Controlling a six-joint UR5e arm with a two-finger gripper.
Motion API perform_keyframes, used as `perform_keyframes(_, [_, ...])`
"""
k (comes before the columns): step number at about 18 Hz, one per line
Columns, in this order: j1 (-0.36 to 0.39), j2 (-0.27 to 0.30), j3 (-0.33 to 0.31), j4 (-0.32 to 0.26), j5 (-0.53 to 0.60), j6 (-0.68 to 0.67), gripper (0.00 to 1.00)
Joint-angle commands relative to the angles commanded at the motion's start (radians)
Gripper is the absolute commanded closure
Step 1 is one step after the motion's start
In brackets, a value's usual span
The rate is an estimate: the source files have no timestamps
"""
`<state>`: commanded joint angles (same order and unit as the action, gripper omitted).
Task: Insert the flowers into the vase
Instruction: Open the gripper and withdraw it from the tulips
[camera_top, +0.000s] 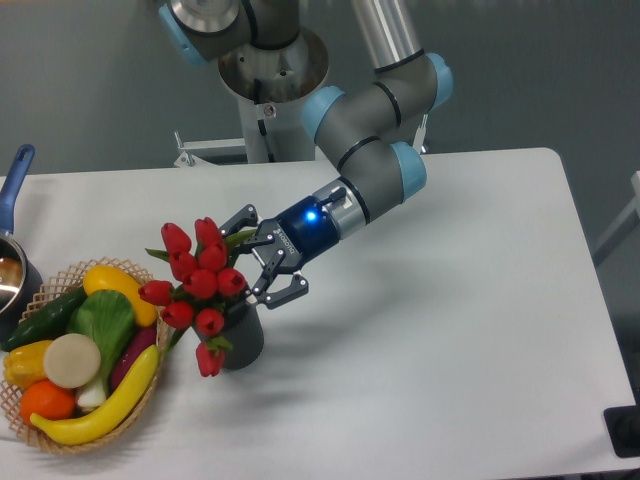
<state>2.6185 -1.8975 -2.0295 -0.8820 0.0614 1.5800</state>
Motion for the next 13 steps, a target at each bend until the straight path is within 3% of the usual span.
perform_keyframes(3, [0.012, 0.006, 0.0, 0.0, 0.029, 0.002, 0.0])
perform_keyframes(8, [0.049, 0.078, 0.009, 0.0, 0.224, 0.003, 0.0])
perform_keyframes(13, [0.089, 0.164, 0.112, -0.002, 0.427, -0.003, 0.0])
